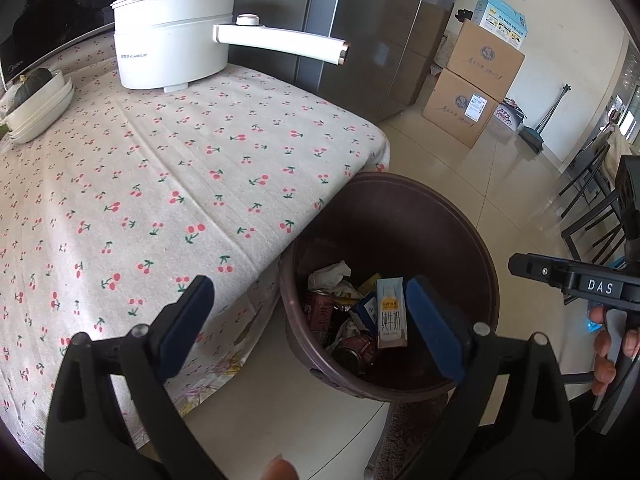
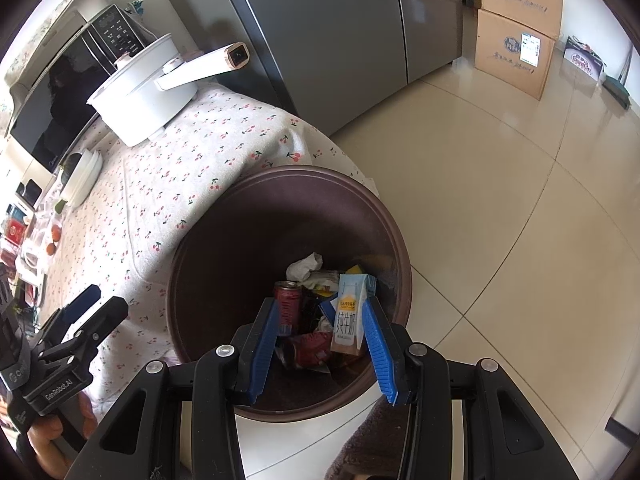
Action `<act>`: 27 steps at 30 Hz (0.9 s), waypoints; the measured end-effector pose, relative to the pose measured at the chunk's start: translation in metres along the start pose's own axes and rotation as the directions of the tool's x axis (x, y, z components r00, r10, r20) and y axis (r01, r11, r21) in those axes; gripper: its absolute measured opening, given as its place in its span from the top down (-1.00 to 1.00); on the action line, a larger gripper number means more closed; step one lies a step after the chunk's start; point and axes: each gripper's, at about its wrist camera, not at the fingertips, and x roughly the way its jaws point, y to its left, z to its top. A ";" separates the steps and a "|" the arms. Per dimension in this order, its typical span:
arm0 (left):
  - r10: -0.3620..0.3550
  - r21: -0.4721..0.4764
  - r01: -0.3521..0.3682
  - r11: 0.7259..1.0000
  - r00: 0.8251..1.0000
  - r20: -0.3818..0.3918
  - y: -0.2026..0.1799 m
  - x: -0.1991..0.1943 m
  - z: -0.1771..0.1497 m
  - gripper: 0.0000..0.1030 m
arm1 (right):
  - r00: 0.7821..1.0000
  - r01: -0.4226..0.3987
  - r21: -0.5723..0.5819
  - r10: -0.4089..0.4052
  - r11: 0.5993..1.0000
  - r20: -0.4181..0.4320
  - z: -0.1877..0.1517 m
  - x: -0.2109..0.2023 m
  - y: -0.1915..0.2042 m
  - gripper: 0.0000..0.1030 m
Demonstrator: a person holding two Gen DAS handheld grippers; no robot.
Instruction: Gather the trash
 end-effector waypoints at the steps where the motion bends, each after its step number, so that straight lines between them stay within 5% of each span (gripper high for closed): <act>1: 0.010 -0.001 -0.010 1.000 1.000 0.001 0.001 -0.003 -0.001 -0.88 | 1.000 0.001 -0.005 -0.001 1.000 0.001 0.000 -0.001 0.002 0.14; 10: 0.134 0.003 -0.135 0.991 0.989 0.058 0.015 -0.053 -0.015 -0.99 | 0.997 0.011 -0.073 -0.006 0.997 0.072 -0.012 -0.026 0.033 -0.38; 18: 0.220 -0.069 -0.214 0.974 0.970 0.098 0.032 -0.113 -0.033 -0.99 | 0.980 0.080 -0.256 -0.030 0.963 0.195 -0.043 -0.060 0.093 -0.99; 27: 0.296 -0.111 -0.279 0.954 0.936 0.190 0.034 -0.164 -0.064 -0.99 | 0.945 0.126 -0.320 -0.016 0.939 0.325 -0.078 -0.095 0.134 -1.00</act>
